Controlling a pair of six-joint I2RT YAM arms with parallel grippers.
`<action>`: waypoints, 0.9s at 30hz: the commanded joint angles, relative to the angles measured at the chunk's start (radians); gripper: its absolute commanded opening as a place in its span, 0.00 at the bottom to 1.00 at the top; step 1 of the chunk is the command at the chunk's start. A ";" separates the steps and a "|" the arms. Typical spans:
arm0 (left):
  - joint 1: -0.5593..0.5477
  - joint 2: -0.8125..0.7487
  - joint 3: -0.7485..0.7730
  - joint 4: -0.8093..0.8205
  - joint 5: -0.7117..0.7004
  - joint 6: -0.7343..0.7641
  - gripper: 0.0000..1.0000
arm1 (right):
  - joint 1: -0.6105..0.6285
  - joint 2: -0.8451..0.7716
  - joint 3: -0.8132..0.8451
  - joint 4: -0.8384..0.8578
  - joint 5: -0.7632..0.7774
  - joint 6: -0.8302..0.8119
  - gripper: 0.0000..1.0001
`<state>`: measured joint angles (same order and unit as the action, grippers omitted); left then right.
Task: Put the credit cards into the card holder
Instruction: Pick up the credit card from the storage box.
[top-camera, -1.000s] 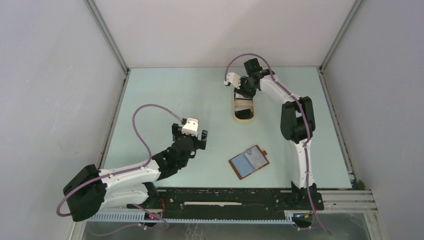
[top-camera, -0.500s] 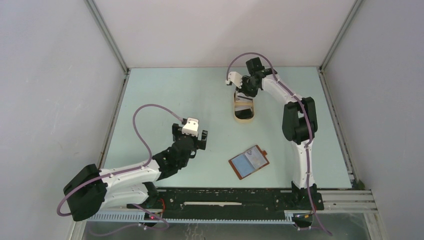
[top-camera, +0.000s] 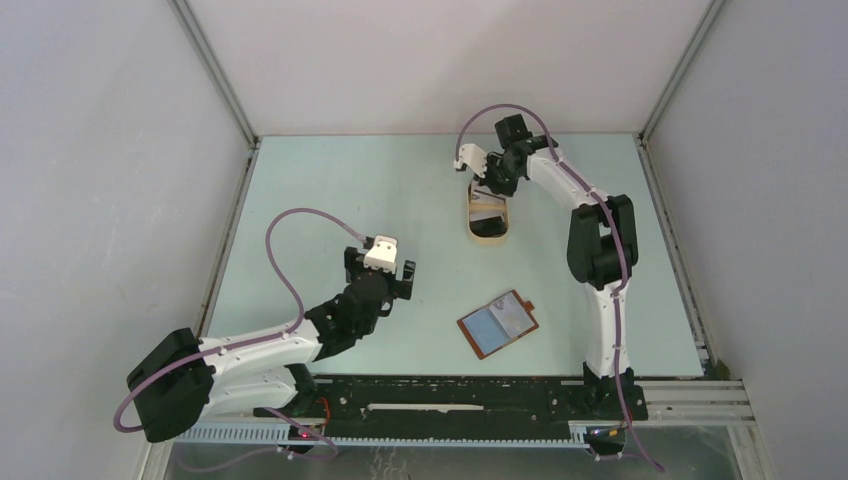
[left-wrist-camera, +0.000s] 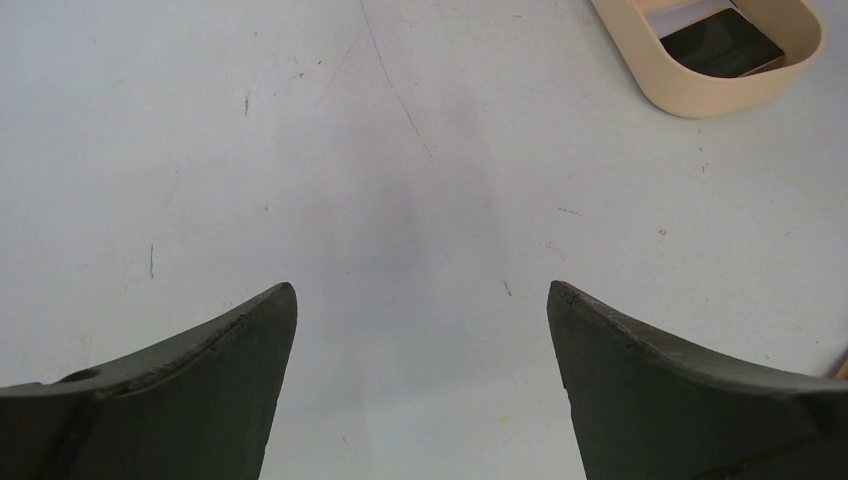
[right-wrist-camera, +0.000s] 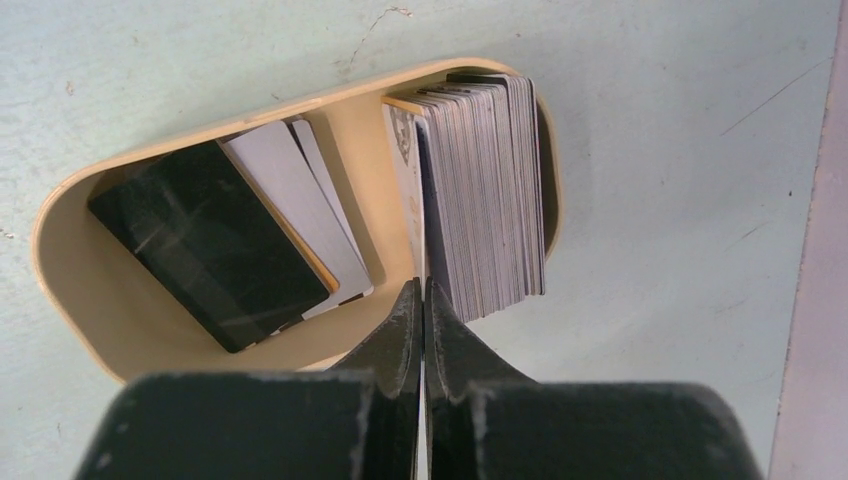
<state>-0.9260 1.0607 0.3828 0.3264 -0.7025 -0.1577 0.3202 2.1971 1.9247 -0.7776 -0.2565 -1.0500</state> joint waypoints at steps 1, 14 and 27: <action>0.008 0.005 0.039 0.003 -0.006 -0.011 1.00 | -0.015 -0.085 -0.010 -0.008 -0.035 -0.007 0.00; 0.009 -0.028 0.020 0.007 -0.015 -0.021 1.00 | -0.033 -0.168 -0.073 -0.048 -0.123 0.039 0.00; 0.013 -0.280 -0.022 -0.035 0.225 -0.214 1.00 | -0.062 -0.534 -0.357 -0.107 -0.392 0.158 0.00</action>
<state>-0.9195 0.8593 0.3828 0.2855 -0.6079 -0.2562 0.2638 1.8133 1.6291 -0.8574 -0.5163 -0.9577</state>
